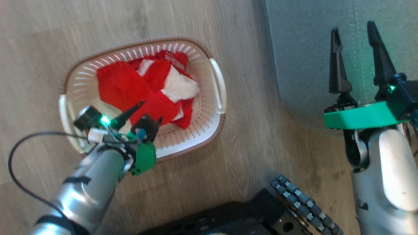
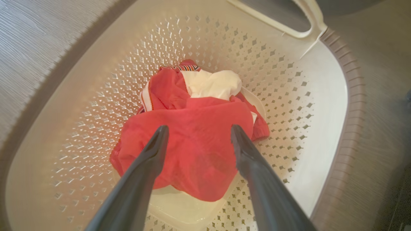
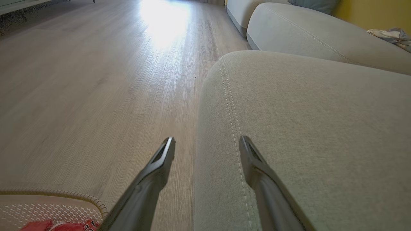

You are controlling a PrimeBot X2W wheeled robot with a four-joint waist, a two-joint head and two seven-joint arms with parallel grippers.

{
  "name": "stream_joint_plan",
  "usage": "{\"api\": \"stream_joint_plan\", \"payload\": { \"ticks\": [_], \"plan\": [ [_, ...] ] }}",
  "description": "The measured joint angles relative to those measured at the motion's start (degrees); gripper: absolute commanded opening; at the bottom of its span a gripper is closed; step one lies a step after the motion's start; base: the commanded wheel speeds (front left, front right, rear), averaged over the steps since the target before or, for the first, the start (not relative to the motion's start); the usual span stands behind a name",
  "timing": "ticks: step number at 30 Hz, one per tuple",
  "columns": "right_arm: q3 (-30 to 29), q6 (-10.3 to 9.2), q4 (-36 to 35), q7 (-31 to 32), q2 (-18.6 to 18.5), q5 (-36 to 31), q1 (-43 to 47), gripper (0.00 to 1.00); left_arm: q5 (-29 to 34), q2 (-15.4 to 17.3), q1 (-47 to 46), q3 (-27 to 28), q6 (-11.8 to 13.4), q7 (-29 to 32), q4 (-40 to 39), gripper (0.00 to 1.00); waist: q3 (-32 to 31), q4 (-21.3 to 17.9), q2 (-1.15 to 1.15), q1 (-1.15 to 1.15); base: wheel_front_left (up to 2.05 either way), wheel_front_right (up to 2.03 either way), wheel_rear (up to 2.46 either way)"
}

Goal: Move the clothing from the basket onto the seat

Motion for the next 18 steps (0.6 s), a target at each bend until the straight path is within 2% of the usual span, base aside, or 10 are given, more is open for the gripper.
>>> {"api": "stream_joint_plan", "payload": {
  "ticks": [2,5,11,18],
  "plan": [
    [0.2,0.0,-0.7,-0.1,0.0,0.1,-0.5,1.0,0.0,0.1,-2.7,-1.1,-0.9,0.0,2.6,1.0,2.0,-0.9,0.0,0.0,0.0,0.0,0.0],
    [1.3,0.0,-1.5,-0.2,0.0,0.7,-1.5,1.0,0.0,0.2,-6.0,-1.0,-0.7,0.0,8.0,1.0,4.6,-2.2,0.0,0.0,0.0,0.0,0.0],
    [2.4,0.0,-2.8,-0.2,0.0,1.5,-1.8,1.0,-0.6,-0.7,-10.6,-0.8,1.7,0.0,16.3,1.0,8.2,-4.5,0.0,0.0,0.0,0.0,0.0],
    [2.5,0.0,-3.7,-0.2,0.0,1.5,-1.7,1.0,-4.1,-3.3,-14.9,1.3,3.3,0.3,25.4,1.0,9.8,-4.7,0.0,-0.01,0.0,0.0,0.0]
  ]
}}
